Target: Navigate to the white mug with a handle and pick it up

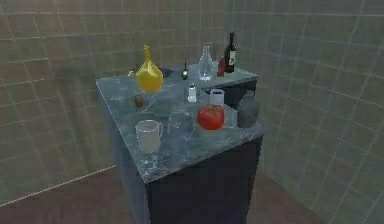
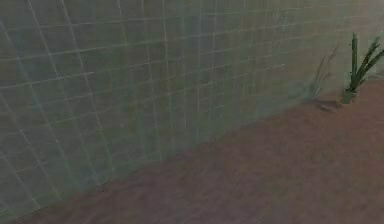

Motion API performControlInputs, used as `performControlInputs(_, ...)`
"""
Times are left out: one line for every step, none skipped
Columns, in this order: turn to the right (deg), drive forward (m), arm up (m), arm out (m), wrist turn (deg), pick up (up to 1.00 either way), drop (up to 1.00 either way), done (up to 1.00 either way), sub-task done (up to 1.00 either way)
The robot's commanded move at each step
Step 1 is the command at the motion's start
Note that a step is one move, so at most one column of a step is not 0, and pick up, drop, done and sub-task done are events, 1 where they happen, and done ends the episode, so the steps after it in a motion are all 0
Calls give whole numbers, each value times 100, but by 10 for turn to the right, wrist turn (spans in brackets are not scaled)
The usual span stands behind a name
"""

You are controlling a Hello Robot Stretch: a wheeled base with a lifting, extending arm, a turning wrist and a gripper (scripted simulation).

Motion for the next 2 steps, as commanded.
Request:
performControlInputs(-450,0,0,0,0,0,0,0,0)
performControlInputs(-330,0,0,0,0,0,0,0,0)
